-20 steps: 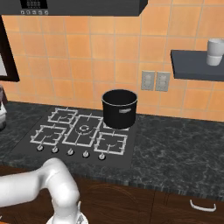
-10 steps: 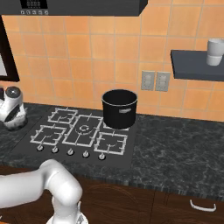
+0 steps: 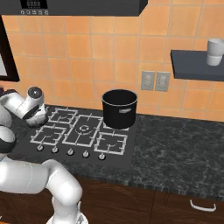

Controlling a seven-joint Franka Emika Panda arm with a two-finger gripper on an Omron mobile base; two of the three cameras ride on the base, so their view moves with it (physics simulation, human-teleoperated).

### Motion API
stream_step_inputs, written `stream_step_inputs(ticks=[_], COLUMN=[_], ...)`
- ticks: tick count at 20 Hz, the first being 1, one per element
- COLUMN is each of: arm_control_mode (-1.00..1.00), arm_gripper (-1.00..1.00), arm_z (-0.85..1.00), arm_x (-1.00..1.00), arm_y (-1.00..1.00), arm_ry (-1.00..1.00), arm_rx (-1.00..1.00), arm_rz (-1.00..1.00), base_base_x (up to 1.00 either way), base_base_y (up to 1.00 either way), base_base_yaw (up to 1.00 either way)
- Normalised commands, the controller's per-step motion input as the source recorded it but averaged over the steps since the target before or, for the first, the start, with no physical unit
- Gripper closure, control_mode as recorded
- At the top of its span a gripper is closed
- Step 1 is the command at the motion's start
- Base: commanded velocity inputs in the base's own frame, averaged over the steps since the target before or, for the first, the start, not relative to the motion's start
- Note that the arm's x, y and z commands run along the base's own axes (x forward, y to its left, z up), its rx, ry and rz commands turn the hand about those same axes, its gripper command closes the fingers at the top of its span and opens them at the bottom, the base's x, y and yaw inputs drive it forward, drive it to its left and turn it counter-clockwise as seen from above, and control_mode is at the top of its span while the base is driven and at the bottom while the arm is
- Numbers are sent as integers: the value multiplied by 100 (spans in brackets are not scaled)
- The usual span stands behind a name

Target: Pick the kettle from the counter and place it on a stove burner. Then turn the burner on.

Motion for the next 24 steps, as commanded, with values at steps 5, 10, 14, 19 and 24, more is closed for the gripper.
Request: stream_step_inputs(ticks=[5,10,14,19,24], arm_control_mode=[-100,-100,-100,-100,-100], arm_gripper=[100,100,100,100,100], arm_z=[-29,-23,-50,-42,7], arm_x=[14,19,0,-11,-35], arm_y=[-62,-46,-24,-7,-10], arm_ry=[0,0,8,9,0], arm_rx=[0,0,0,0,10], arm_rz=[0,0,0,0,0], base_base_x=[0,0,0,0,0], base_base_y=[0,0,0,0,0], base_base_yaw=[0,0,0,0,0])
